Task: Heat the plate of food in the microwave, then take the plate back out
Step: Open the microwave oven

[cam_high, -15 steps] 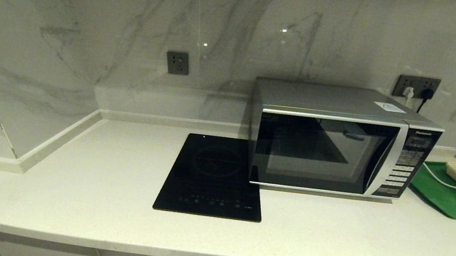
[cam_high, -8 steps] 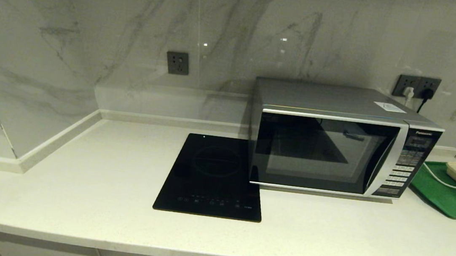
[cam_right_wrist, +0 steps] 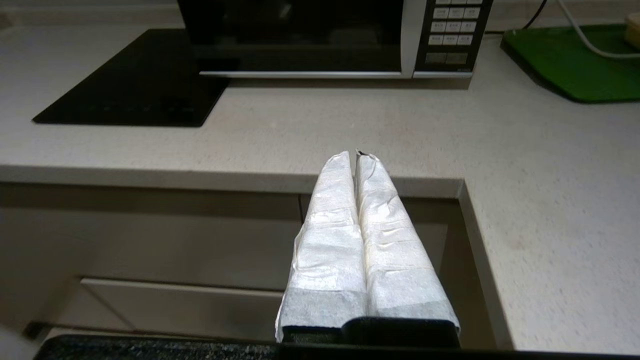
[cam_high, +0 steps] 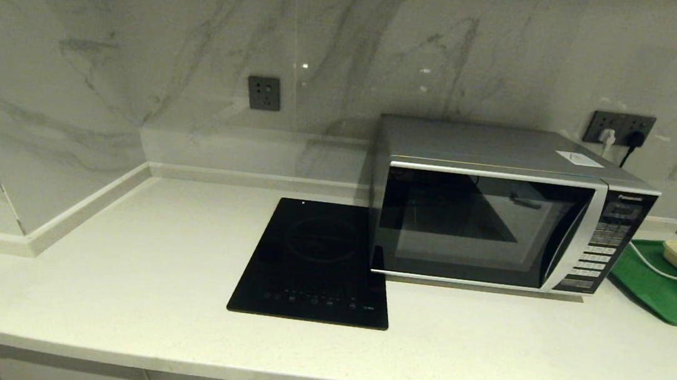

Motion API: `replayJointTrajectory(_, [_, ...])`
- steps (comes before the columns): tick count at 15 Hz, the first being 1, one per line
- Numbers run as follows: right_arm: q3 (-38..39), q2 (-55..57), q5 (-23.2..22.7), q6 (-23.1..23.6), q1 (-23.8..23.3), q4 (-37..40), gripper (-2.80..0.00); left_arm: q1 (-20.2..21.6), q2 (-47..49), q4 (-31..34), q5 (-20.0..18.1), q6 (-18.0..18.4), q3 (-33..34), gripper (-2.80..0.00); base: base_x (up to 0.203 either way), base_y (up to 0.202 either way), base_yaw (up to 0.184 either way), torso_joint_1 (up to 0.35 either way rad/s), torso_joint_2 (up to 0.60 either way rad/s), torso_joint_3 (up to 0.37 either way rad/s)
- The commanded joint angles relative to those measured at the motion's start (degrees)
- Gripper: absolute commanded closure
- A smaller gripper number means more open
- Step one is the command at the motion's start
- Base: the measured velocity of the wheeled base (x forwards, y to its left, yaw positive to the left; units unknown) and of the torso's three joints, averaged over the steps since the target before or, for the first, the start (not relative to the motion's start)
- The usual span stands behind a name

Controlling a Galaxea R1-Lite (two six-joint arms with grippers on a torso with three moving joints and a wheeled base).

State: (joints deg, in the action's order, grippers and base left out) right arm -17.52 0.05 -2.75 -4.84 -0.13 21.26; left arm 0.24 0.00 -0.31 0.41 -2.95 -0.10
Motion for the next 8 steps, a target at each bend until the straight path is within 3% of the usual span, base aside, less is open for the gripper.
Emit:
replayJointTrajectory(1, [14.4,0.0,1.1,1.0,0.0,-20.4,0.00,-0.1,-0.1,0.0,0.0,0.0,0.0,0.00,0.000,0.000,0.000,0.000,0.00,0.000])
replayJointTrajectory(5, [17.6,0.0,4.9,2.9,0.0,-21.2,0.00,0.0,0.0,0.0,0.0,0.0,0.0,0.00,0.000,0.000,0.000,0.000,0.00,0.000])
replayJointTrajectory(8, [17.5,0.0,5.1,-0.3,0.0,-21.5,0.00,0.0,0.0,0.0,0.0,0.0,0.0,0.00,0.000,0.000,0.000,0.000,0.00,0.000])
